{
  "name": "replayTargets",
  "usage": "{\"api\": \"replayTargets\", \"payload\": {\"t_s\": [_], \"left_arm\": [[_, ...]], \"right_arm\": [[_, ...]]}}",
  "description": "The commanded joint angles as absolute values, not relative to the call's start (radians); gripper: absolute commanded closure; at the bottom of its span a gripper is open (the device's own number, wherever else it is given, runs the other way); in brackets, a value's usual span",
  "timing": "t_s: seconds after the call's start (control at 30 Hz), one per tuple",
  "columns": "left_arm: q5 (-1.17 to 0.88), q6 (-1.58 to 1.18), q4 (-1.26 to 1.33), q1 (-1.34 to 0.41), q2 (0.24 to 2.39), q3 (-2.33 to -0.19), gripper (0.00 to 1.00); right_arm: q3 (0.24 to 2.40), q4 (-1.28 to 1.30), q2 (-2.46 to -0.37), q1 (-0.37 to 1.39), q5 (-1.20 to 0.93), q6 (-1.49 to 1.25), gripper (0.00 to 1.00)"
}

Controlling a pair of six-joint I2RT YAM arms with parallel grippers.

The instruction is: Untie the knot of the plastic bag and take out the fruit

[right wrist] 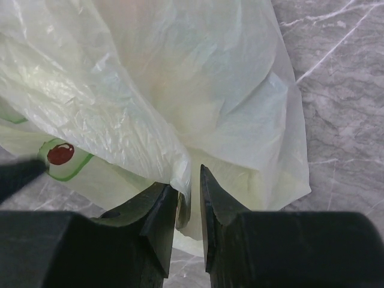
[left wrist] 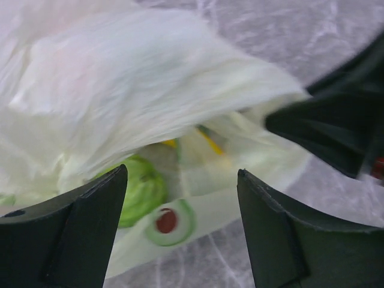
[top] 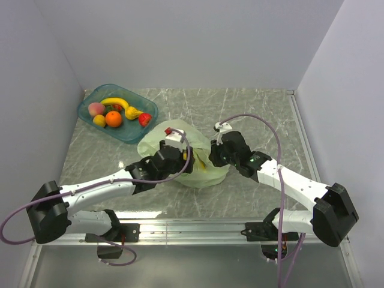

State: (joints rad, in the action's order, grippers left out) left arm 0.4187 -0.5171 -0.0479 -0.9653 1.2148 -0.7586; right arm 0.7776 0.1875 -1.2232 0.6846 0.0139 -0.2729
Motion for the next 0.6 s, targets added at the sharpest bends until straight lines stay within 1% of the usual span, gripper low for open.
{"api": "replayTargets", "payload": {"t_s": [0.0, 0.2, 0.27, 0.33, 0.4, 0.47, 0.53, 0.57], "left_arm": [[0.417, -0.476, -0.095, -1.026, 1.236, -0.85, 0.21], [0.443, -0.462, -0.055, -1.031, 1.313, -0.85, 0.23], [0.498, -0.459, -0.017, -1.026, 1.351, -0.859, 0.24], [0.529, -0.46, 0.02, -1.009, 1.406, -0.859, 0.26], [0.519, -0.475, 0.058, -0.96, 1.451, -0.854, 0.27], [0.515, -0.485, 0.104, -0.919, 1.466, -0.833, 0.26], [0.532, -0.476, 0.138, -0.914, 1.473, -0.813, 0.26], [0.538, -0.468, 0.153, -0.916, 1.474, -0.798, 0.24]], "right_arm": [[0.772, 0.161, -1.183, 0.689, 0.018, -0.279, 0.72], [0.767, 0.147, -1.183, 0.689, 0.012, -0.284, 0.72], [0.765, 0.147, -1.187, 0.689, 0.006, -0.285, 0.72], [0.767, 0.146, -1.189, 0.689, 0.006, -0.287, 0.72], [0.767, 0.152, -1.186, 0.69, 0.006, -0.285, 0.72], [0.764, 0.156, -1.177, 0.689, 0.009, -0.282, 0.72], [0.758, 0.156, -1.169, 0.692, 0.014, -0.281, 0.72], [0.756, 0.158, -1.167, 0.69, 0.014, -0.281, 0.72]]}}
